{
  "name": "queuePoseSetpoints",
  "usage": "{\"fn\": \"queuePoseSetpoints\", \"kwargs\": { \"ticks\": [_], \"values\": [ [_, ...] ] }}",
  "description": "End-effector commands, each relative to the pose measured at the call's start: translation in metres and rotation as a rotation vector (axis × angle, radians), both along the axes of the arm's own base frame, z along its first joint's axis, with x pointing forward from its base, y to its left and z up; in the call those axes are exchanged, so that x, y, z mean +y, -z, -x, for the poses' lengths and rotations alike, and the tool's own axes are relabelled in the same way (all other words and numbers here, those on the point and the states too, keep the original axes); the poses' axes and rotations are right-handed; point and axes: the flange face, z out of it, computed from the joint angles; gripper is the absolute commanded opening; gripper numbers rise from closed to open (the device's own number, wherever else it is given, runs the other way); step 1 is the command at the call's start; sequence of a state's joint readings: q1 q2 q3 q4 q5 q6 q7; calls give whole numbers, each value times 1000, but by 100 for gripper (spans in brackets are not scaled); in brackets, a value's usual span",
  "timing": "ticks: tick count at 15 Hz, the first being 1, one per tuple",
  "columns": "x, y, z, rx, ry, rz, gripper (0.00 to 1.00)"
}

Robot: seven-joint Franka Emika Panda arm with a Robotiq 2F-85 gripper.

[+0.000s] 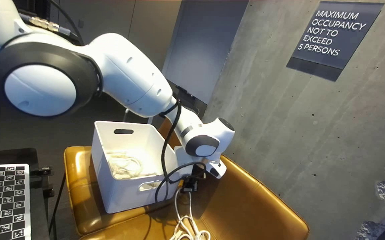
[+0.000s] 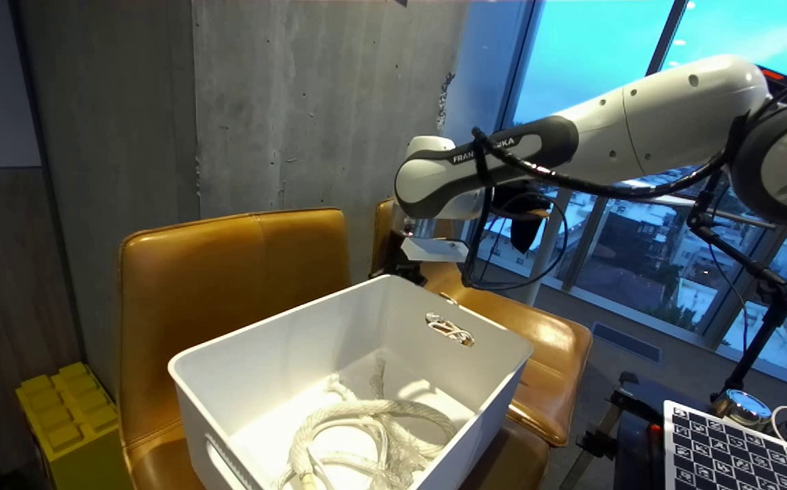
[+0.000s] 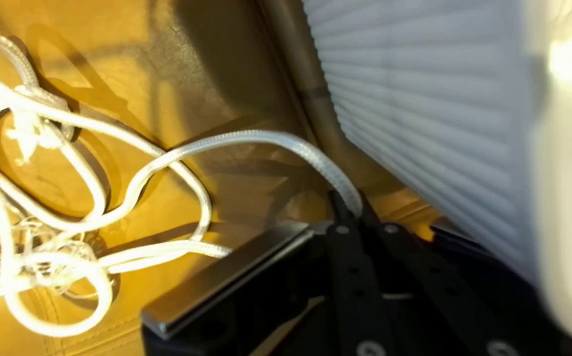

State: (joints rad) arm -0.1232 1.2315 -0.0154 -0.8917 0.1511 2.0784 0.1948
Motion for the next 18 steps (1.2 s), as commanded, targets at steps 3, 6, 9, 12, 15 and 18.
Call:
{"fn": "queuePoseSetpoints", "kwargs": {
  "ticks": [3,6,9,12,15,18],
  "values": [
    [14,-105,18,11,-117,97,1],
    [23,-169,25,-50,-177,138,1],
    [35,-238,36,-119,-220,152,1],
    [55,-311,50,-210,-269,151,1],
    [85,-388,65,-325,-316,166,1],
    [127,-467,82,-438,-355,170,1]
  ]
}}
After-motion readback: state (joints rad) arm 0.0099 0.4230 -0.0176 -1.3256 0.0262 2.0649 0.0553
